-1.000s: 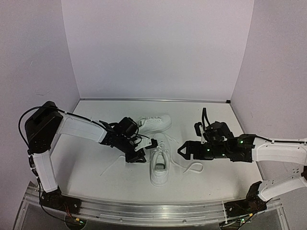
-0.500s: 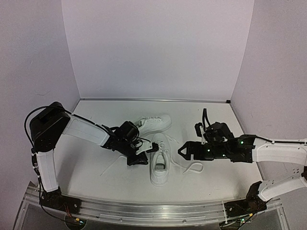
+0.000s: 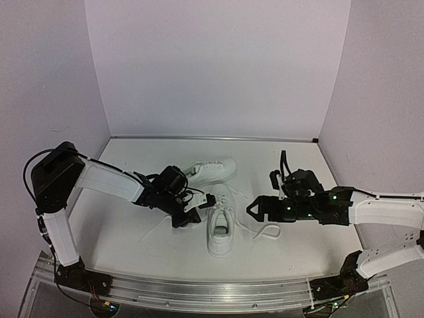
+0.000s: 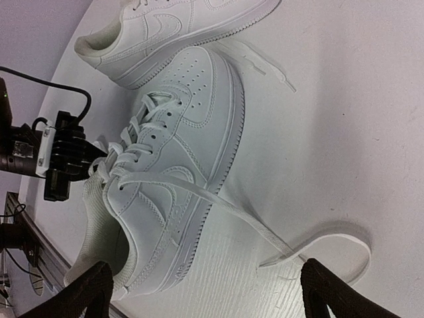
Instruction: Tie the shoes
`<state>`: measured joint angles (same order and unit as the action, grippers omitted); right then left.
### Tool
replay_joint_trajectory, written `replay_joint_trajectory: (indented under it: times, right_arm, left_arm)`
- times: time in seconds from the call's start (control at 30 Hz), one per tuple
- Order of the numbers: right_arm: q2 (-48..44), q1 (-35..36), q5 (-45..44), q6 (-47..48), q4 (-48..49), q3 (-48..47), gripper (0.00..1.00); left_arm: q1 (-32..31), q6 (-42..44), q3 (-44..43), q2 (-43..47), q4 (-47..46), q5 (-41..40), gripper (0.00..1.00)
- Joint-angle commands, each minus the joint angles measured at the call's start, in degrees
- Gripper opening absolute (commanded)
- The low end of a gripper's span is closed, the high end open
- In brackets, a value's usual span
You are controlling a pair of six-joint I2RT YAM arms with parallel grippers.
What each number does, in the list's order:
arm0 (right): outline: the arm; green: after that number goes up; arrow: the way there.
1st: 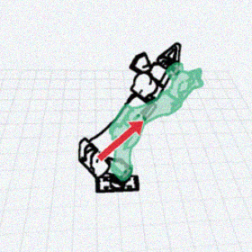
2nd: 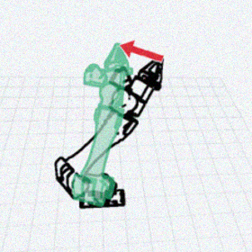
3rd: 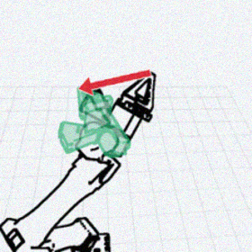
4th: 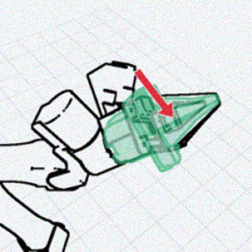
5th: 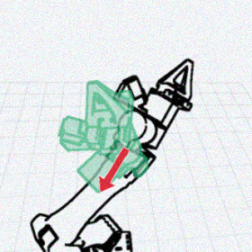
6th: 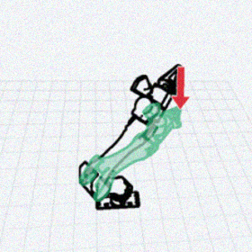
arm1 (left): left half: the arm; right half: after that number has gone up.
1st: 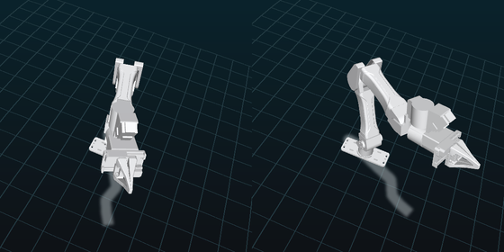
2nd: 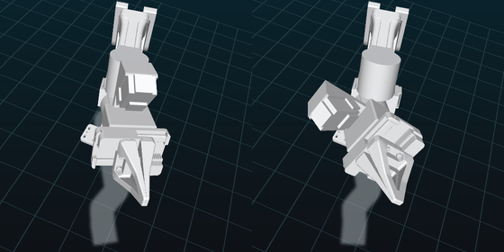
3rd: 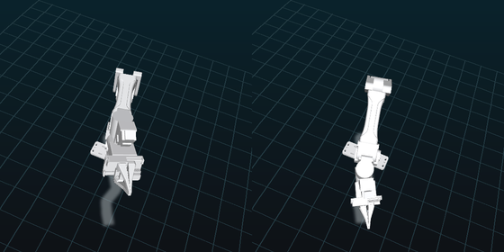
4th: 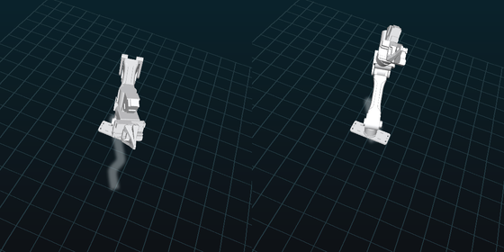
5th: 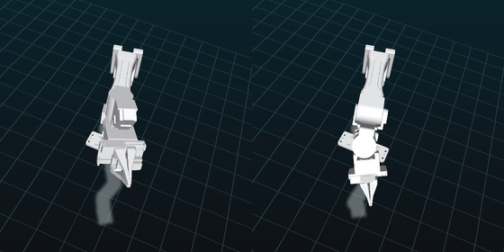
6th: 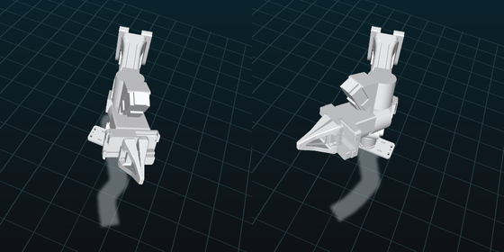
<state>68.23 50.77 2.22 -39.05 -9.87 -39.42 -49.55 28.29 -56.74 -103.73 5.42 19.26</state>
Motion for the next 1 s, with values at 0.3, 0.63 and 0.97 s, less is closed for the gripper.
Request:
replay_joint_trajectory:
  times: [0.3,0.63,0.97]
  right_arm:
    - [1.3,-0.4,1.8,2.8,2.5,-3.2,0.92]
    - [4.5,-0.3,9.5,5.2,11.1,-5.2,0.8]
    - [18.1,0.0,17.3,6.4,16.8,-15.4,0.62]
  left_arm:
    - [-1.2,-5.9,1.4,13.8,-5.1,4.4,0.0]
    - [-1.4,-7.5,1.6,14.7,-8.7,6.9,0.0]
    - [-1.9,-7.3,2.0,14.3,-9.2,6.7,0.0]
